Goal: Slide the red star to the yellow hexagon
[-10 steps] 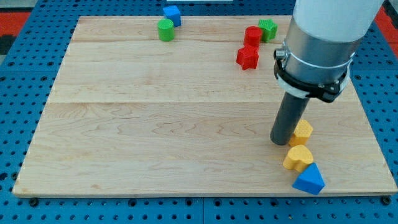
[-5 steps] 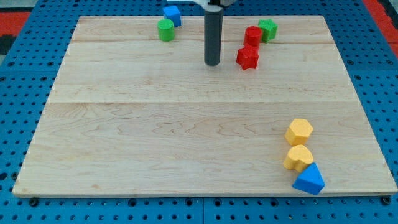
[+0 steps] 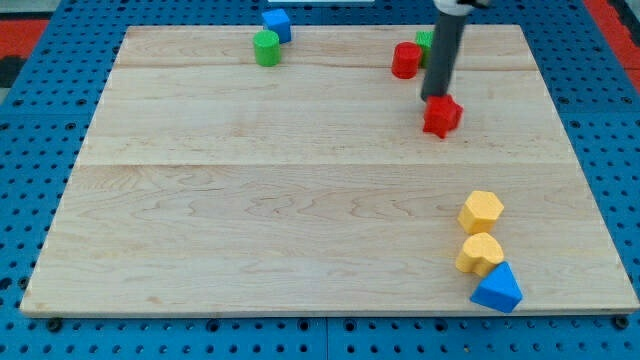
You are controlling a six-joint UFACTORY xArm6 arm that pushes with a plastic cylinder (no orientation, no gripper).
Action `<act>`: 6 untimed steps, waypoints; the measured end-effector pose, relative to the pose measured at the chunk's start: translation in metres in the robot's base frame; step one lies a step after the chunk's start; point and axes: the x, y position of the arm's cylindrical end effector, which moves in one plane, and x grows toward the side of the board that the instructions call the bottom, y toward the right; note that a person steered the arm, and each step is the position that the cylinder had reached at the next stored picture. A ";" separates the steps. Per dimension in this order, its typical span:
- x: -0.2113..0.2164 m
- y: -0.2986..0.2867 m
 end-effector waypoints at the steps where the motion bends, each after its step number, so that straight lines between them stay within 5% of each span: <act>1: 0.067 -0.007; 4: 0.090 0.076; 6: 0.091 0.042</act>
